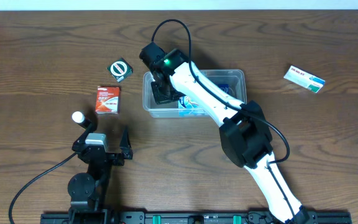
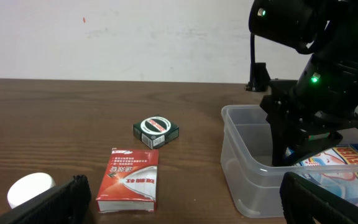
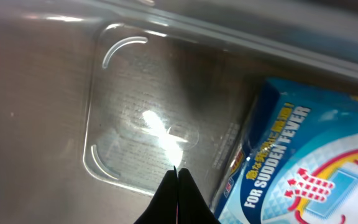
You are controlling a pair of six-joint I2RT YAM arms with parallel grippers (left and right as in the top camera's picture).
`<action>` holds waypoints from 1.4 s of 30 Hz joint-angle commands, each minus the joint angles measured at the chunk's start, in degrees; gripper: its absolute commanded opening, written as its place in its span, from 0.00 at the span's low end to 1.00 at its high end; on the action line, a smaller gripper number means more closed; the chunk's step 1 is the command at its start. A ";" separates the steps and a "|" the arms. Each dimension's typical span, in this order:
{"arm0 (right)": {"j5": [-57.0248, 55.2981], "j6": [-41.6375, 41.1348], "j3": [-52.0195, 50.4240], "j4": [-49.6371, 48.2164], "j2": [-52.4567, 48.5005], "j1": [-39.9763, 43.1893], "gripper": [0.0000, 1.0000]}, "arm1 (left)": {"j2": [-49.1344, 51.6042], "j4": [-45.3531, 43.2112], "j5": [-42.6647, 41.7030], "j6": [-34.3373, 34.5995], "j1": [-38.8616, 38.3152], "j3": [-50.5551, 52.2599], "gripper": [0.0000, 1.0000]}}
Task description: Pack container
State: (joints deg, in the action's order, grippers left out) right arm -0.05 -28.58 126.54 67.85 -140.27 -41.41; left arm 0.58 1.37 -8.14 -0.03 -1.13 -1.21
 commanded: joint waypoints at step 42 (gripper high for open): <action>-3.52 -7.39 -7.23 -2.82 -1.55 0.61 0.73 | -0.28 2.01 -0.39 -0.35 0.35 0.98 0.98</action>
State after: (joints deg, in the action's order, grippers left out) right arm -4.47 -35.90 120.99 64.12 -140.22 -40.97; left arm 0.58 1.37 -8.14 -0.03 -1.13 -1.21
